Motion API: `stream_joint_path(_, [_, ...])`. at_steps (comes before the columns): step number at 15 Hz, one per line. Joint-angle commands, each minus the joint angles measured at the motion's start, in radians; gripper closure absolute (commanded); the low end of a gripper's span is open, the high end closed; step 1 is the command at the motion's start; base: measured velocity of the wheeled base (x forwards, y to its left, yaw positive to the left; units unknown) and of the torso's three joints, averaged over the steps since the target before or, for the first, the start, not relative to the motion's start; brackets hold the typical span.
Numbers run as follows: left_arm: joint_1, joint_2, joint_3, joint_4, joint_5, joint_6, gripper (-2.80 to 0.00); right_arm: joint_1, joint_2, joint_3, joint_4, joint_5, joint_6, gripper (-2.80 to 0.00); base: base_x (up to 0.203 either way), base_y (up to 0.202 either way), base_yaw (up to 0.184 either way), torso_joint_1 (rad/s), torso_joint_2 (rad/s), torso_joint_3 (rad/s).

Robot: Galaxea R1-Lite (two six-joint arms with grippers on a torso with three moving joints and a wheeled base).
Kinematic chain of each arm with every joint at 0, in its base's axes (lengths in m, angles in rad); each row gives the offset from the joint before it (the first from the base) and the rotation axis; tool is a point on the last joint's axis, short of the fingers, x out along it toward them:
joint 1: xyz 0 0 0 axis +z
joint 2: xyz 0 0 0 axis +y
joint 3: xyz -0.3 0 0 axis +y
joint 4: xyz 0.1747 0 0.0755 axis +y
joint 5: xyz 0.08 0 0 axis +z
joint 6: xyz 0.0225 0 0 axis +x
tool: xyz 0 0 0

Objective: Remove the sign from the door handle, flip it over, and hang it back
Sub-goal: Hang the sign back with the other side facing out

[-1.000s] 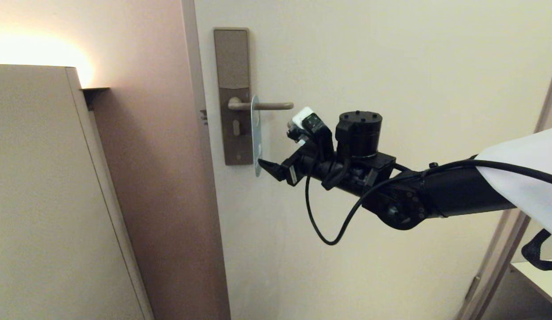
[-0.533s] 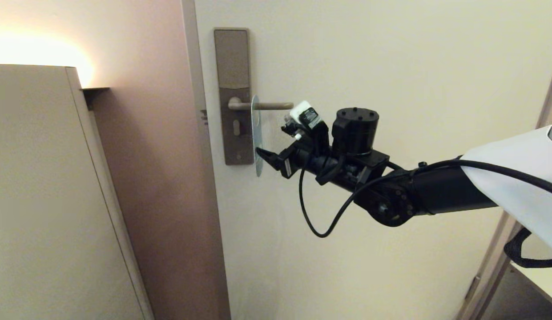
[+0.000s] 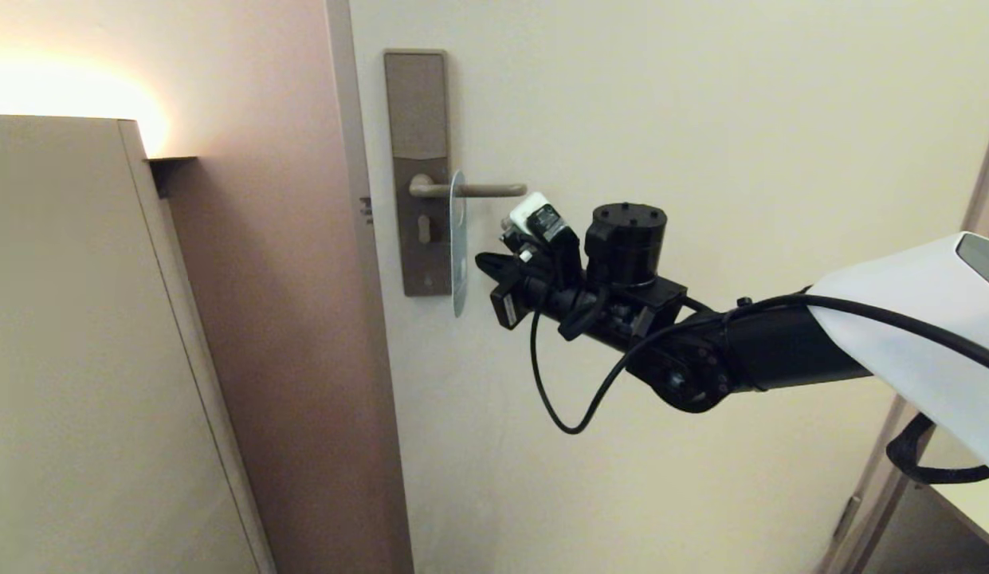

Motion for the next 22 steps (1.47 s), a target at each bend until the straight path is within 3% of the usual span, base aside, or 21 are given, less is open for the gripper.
stream_joint_path(1, [0.0,0.0,0.0,0.0,0.0,0.001,0.0,0.001,0.0,0.0,-0.008,0.001,-0.002,0.0,0.0,0.0,0.0,0.0,0.0,0.0])
stream_joint_path(8, [0.0,0.0,0.0,0.0,0.0,0.001,0.0,0.012,0.007,-0.033,-0.031,-0.001,0.002,0.0,0.0,0.0,0.0,0.0,0.0,0.0])
stream_joint_path(17, [0.0,0.0,0.0,0.0,0.0,0.001,0.0,0.108,0.128,-0.17,-0.09,-0.006,-0.001,0.0,0.0,0.0,0.0,0.0,0.0,0.0])
stream_joint_path(22, [0.0,0.0,0.0,0.0,0.0,0.001,0.0,0.105,0.167,-0.209,-0.108,-0.07,0.001,0.0,0.0,0.0,0.0,0.0,0.0,0.0])
